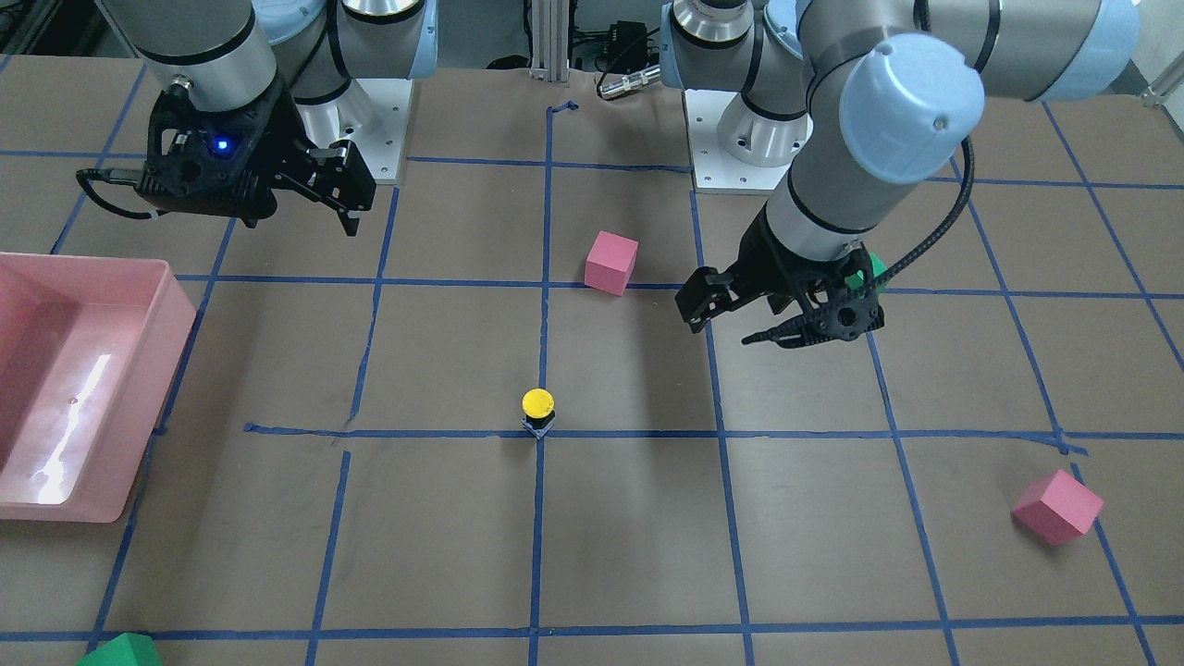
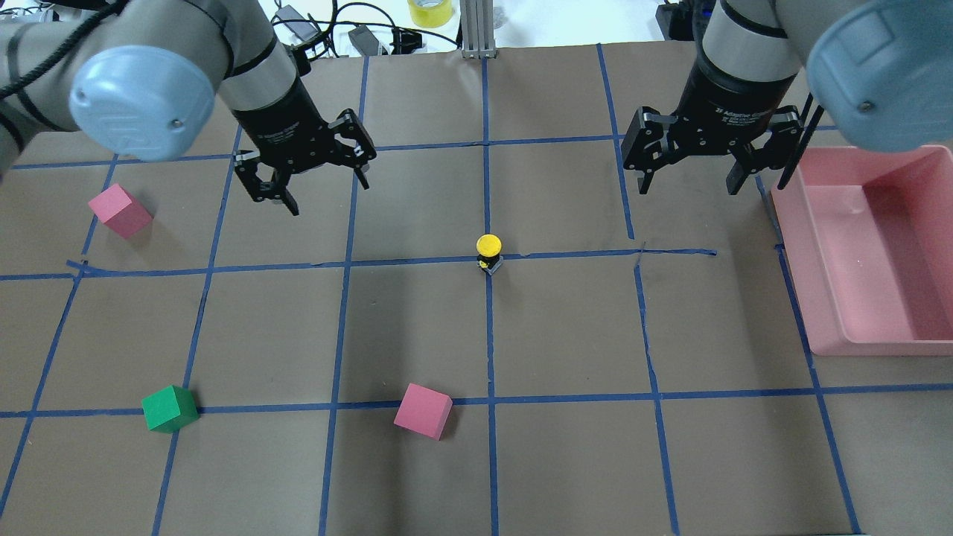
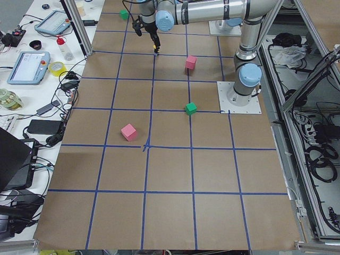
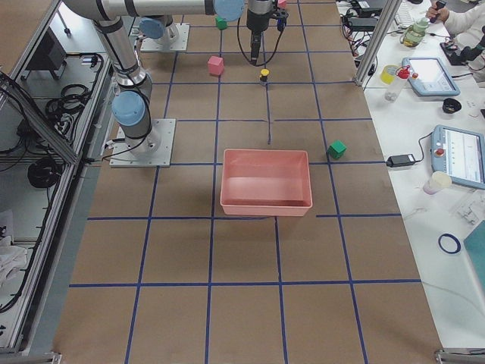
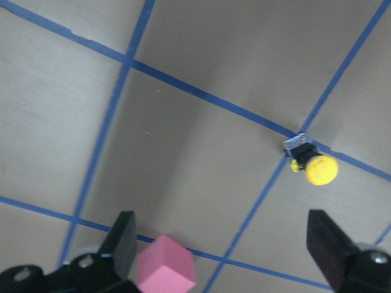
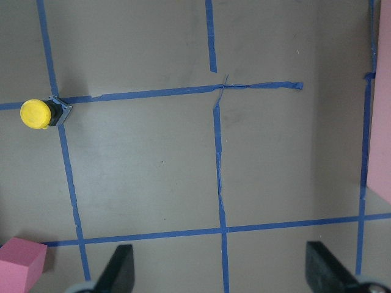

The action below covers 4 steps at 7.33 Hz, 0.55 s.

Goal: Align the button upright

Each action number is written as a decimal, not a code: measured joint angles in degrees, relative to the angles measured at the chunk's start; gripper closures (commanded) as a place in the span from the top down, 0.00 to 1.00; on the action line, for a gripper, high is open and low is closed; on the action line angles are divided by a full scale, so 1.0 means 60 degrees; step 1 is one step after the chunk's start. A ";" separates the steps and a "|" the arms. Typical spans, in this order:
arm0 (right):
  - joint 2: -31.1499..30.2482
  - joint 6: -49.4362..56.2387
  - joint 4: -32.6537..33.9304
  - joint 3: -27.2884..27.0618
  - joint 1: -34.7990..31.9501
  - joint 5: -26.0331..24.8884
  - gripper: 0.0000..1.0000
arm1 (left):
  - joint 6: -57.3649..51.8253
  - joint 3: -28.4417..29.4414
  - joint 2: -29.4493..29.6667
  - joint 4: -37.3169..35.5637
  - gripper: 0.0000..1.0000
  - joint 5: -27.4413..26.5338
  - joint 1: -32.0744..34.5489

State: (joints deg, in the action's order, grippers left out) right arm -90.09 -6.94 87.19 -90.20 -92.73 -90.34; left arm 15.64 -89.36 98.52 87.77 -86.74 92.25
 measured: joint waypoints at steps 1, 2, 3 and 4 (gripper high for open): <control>0.0000 0.0004 0.0000 -0.0003 0.0000 0.0001 1.00 | -0.1234 -0.0026 -0.0434 0.0159 1.00 -0.0563 -0.0045; 0.0000 0.0021 0.0000 -0.0003 0.0000 -0.0004 1.00 | -0.2265 -0.0049 -0.0827 0.0210 1.00 -0.0819 -0.0048; 0.0000 0.0030 0.0000 -0.0007 0.0000 -0.0006 1.00 | -0.3069 -0.0084 -0.1179 0.0225 1.00 -0.0905 -0.0029; 0.0003 0.0037 0.0000 -0.0009 0.0000 -0.0011 1.00 | -0.3485 -0.0143 -0.1495 0.0250 1.00 -0.0903 -0.0005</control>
State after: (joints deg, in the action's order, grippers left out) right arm -90.07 -6.72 87.19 -90.25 -92.72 -90.41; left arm -5.26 -90.22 89.55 89.27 -92.16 92.21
